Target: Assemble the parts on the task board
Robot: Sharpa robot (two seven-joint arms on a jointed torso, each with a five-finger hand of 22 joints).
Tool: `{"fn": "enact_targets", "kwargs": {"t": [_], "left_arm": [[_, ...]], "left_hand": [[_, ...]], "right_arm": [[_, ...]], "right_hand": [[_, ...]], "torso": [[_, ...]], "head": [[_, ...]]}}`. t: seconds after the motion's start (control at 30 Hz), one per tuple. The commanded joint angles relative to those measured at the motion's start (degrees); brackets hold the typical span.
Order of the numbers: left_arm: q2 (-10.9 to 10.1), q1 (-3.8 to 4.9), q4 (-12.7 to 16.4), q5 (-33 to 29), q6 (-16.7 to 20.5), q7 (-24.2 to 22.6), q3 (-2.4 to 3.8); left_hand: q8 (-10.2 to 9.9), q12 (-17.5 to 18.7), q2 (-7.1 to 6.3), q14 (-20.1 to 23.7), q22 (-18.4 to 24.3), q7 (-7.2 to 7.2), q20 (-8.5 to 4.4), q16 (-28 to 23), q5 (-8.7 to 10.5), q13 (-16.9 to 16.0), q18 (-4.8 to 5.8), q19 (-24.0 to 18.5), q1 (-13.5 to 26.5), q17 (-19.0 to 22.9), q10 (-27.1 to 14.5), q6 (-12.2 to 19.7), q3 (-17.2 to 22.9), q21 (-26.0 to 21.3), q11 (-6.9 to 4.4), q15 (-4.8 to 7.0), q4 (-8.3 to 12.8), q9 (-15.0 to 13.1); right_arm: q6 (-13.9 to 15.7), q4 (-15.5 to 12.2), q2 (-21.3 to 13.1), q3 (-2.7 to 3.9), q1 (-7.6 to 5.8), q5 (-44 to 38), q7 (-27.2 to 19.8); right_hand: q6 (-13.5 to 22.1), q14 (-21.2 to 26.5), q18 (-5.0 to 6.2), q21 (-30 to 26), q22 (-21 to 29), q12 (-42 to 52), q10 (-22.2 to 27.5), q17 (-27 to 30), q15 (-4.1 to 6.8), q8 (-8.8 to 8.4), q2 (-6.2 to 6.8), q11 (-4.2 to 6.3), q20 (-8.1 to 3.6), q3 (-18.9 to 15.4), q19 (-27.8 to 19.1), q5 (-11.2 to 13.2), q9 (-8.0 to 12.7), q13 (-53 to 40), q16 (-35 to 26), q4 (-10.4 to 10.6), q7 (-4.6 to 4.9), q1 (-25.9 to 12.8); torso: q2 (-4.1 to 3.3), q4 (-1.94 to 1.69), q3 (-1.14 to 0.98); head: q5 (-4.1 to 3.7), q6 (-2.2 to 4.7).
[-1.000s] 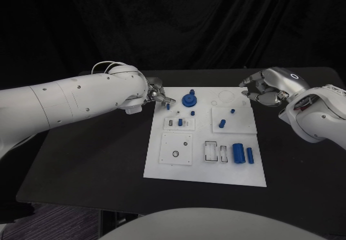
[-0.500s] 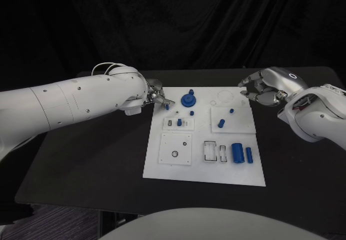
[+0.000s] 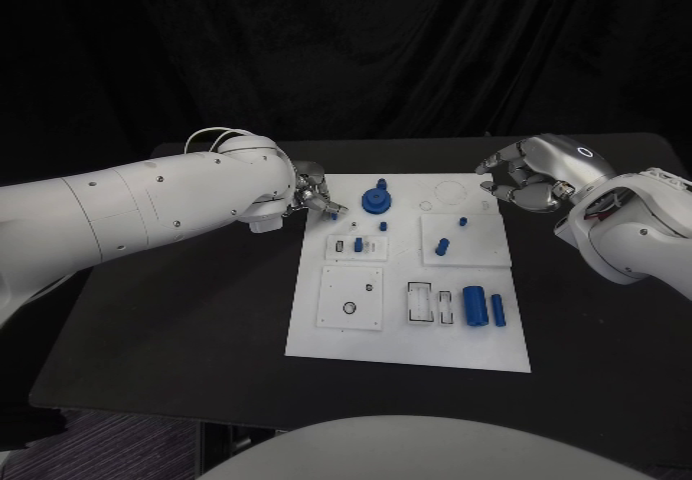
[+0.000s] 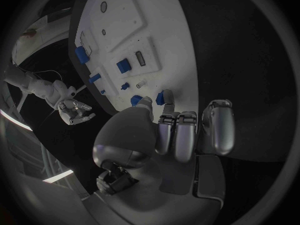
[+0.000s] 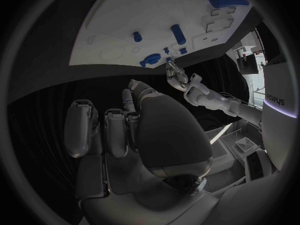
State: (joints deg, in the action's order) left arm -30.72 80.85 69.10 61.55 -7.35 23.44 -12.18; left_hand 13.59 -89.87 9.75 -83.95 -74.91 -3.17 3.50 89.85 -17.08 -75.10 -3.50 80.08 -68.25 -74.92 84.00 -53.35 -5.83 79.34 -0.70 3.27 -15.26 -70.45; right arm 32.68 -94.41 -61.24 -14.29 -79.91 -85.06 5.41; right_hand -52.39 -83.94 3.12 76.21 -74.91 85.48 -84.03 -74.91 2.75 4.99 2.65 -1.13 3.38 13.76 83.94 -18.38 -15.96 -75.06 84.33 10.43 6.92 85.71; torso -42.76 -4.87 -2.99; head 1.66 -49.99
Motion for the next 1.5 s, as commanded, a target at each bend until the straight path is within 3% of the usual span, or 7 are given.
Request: {"fn": "enact_targets", "kwargs": {"t": [0.03,0.23,0.53,1.07,1.37,1.5], "left_arm": [[0.1,-0.14,0.0,-0.1,-0.6,-1.2,0.05],[0.2,-0.19,-0.1,-0.1,-0.6,-1.3,0.05],[0.2,-0.26,-0.3,-0.1,-0.6,-1.7,0.05],[0.3,-0.41,-0.7,-0.1,-0.3,-2.6,0.05],[0.3,-0.49,-0.8,-0.1,-0.4,-3.1,0.05],[0.2,-0.52,-0.7,-0.1,-0.2,-3.2,0.05]], "left_hand": [[-0.3,-0.1,0.1,-6.0,-6.1,-0.04,0.01,0.1,-0.32,-14.9,-0.18,-0.2,-0.7,-15.1,6.0,-0.3,0.4,-0.2,0.21,-0.29,0.0,0.1],[-1.0,-0.1,-0.32,-6.0,-6.2,0.02,-0.04,0.1,-3.12,-14.9,-0.2,-0.2,-1.7,-15.1,6.0,-0.5,2.2,-0.3,0.15,-0.24,0.0,0.5],[-1.2,-0.1,-0.43,-6.0,-6.2,0.02,-0.05,0.1,-3.76,-14.9,-0.22,-0.3,-1.9,-15.1,6.0,-0.5,2.9,-0.4,0.15,-0.23,-0.1,0.5],[-1.7,-0.1,-1.5,-6.0,-6.4,0.13,-0.08,0.1,-6.64,-14.9,-0.23,-0.3,-2.7,-15.1,6.0,-1.0,6.3,-0.6,0.06,-0.19,-0.7,0.6],[-1.5,-0.1,-2.87,-6.0,-6.7,0.3,-0.27,0.1,-8.29,-14.9,-0.24,-0.3,-3.3,-15.1,6.0,-1.3,11.2,-0.8,-0.13,-0.05,-0.7,-0.3],[-1.3,-0.1,-4.68,-6.0,-6.9,0.34,-0.34,0.1,-10.67,-14.9,-0.23,-0.2,-3.2,-15.1,6.0,-1.4,15.9,-1.0,-0.22,0.06,-0.5,-1.1]], "right_arm": [[-0.3,-0.1,-0.1,0.04,0.14,-0.1,0.7],[-0.5,-0.1,-0.1,0.04,0.14,-0.1,0.8],[-0.6,-0.1,-0.1,0.04,0.14,-0.1,0.9],[-0.9,-0.1,0.0,0.04,0.14,-0.1,1.1],[-1.3,0.0,0.0,0.04,0.14,-0.1,1.3],[-1.4,0.0,0.0,0.04,0.14,-0.1,1.3]], "right_hand": [[-0.1,-4.5,0.17,-0.3,-10.5,-0.2,-0.6,-9.3,-0.27,-0.34,-0.34,-0.39,0.33,0.3,0.3,-0.2,0.1,-9.2,-0.1,0.0,0.09,-0.1],[-0.1,-4.5,0.17,-0.3,-10.5,-0.2,-0.6,-9.3,-0.27,-0.34,-0.34,-0.39,0.33,0.3,0.3,-0.2,0.1,-9.2,-0.1,0.0,0.09,-0.1],[-0.2,-4.5,0.19,-0.4,-10.5,-0.3,-0.5,-9.2,-0.27,-0.34,-0.37,-0.39,0.33,0.3,0.3,-0.3,0.1,-9.1,-0.2,0.0,0.08,-0.1],[-0.2,-4.5,0.2,-0.5,-10.5,-0.6,-0.3,-9.1,-0.22,-0.43,-0.47,-0.29,0.31,0.7,0.3,-0.6,0.1,-8.8,-0.3,-0.3,0.05,0.0],[-0.1,-4.5,0.21,-0.5,-10.5,-0.8,-0.2,-9.1,-0.09,-0.55,-0.49,-0.15,0.23,1.1,0.3,-1.1,0.2,-8.6,-0.3,-0.5,0.0,0.0],[-0.1,-4.4,0.22,-0.6,-10.5,-0.8,-0.2,-9.0,-0.07,-0.56,-0.49,-0.12,0.21,1.2,0.3,-1.3,0.2,-8.6,-0.4,-0.6,-0.01,0.0]], "torso": [[-0.01,0.01,0.0],[0.0,0.0,0.0],[0.01,-0.01,0.0],[-0.01,0.02,0.0],[0.0,0.01,0.01],[0.0,0.0,0.0]], "head": [[0.08,-0.01],[0.12,-0.01],[0.15,-0.01],[0.32,-0.01],[0.32,-0.01],[0.33,-0.01]]}}
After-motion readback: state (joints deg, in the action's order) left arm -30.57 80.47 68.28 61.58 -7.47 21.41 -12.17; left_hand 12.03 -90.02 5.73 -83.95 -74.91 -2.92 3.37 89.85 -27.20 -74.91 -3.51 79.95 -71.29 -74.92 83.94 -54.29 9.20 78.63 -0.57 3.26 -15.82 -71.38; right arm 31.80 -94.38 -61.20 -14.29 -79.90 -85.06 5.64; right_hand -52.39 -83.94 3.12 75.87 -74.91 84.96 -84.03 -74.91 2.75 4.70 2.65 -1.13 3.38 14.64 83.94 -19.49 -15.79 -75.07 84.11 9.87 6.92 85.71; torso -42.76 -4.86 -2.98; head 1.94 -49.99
